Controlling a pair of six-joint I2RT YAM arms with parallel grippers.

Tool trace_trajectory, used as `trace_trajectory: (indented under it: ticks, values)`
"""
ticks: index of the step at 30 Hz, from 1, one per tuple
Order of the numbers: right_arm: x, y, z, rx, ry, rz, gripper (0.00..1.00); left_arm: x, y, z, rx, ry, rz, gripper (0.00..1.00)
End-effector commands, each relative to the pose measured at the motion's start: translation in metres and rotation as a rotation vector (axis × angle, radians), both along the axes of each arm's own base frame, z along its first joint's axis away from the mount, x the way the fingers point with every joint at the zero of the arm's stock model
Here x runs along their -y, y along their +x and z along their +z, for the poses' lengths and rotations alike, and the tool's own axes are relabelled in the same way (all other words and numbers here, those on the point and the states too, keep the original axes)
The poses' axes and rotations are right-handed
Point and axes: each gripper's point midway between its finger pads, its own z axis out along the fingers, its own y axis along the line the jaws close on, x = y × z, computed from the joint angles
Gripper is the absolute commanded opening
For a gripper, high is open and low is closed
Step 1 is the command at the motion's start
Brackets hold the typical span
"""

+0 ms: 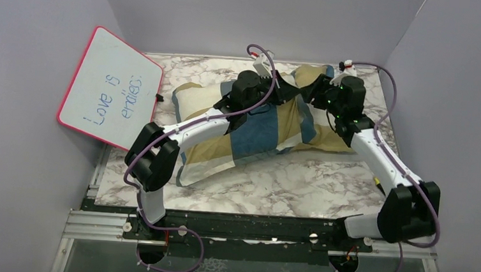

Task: Put the pillow into the pillowcase
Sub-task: Stuff the pillow into the pillowcase.

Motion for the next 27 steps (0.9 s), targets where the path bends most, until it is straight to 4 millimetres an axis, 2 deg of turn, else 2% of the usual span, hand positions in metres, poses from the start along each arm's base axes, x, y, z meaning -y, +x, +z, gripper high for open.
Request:
trace_trajectory:
  ticks: [1, 5, 8, 14, 17, 19, 22, 25, 27]
  values:
    - [0.0, -0.053, -0.002, -0.045, -0.116, 0.163, 0.55, -0.002, 0.009, 0.032, 0.091, -0.019, 0.025, 0.0]
    - [0.008, -0.075, -0.012, -0.108, -0.162, 0.169, 0.54, 0.0, 0.011, 0.035, 0.093, -0.009, 0.022, 0.0]
    - [0.015, -0.083, -0.008, -0.077, -0.19, 0.157, 0.55, -0.001, 0.01, 0.035, 0.086, -0.009, 0.023, 0.0]
    - [-0.001, -0.087, -0.026, -0.126, -0.154, 0.251, 0.52, 0.0, 0.009, 0.034, 0.073, -0.014, 0.016, 0.0]
    - [-0.003, -0.082, -0.032, -0.126, -0.143, 0.241, 0.47, 0.0, 0.008, 0.034, 0.07, -0.012, 0.018, 0.0]
    - [-0.006, -0.079, -0.033, -0.126, -0.136, 0.254, 0.37, 0.0, 0.007, 0.034, 0.063, -0.017, 0.016, 0.0]
    - [-0.025, -0.076, -0.019, -0.044, -0.09, 0.349, 0.02, 0.005, 0.005, 0.037, 0.054, -0.032, 0.003, 0.0]
    - [-0.056, -0.081, 0.01, 0.091, 0.021, 0.524, 0.0, 0.014, 0.002, 0.042, 0.045, -0.052, -0.011, 0.0]
    - [-0.073, -0.093, 0.031, 0.157, 0.107, 0.643, 0.0, 0.021, 0.0, 0.048, 0.047, -0.068, -0.02, 0.0]
